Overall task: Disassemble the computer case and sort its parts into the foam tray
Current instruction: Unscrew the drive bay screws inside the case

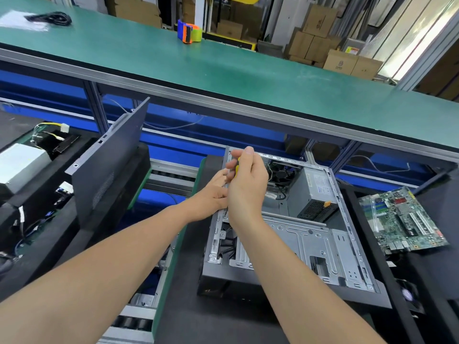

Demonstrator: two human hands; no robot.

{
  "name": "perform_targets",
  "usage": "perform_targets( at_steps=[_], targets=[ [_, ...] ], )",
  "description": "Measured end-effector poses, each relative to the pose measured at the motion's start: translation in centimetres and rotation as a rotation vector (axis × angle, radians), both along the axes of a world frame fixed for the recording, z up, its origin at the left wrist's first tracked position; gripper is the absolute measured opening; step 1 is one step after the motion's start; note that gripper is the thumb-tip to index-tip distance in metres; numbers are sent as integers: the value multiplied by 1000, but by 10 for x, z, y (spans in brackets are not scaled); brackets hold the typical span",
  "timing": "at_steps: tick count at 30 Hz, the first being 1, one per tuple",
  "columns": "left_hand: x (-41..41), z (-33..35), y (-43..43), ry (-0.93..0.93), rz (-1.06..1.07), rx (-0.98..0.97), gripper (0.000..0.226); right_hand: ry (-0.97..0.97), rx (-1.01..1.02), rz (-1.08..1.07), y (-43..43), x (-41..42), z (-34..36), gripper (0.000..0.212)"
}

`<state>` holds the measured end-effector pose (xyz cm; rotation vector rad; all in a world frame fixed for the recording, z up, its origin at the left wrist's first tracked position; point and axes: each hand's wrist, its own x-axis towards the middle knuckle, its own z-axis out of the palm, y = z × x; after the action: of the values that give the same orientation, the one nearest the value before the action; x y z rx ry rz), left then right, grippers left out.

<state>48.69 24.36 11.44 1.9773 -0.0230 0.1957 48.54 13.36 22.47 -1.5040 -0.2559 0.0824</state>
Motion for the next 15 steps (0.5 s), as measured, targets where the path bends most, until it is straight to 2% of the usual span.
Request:
perform_targets(
  at_steps=[2,5,9,12,15],
  targets=[
    [-1,2,0,-22,-12,2,28,-5,16,18,3,-2,1,41],
    [0,0,0,31,16,40,10,34,104,128,1,3,-1,41],
    [-7,13,-5,51,25,8,27,-9,75,414,-5,14,-3,48],
    [-7,13,-6,91,59,20,20,6,32,666,-8,27,-1,52],
    [-8,9,-6,76,105,55,28,2,-21,870,-8,38,3,55]
  ],
)
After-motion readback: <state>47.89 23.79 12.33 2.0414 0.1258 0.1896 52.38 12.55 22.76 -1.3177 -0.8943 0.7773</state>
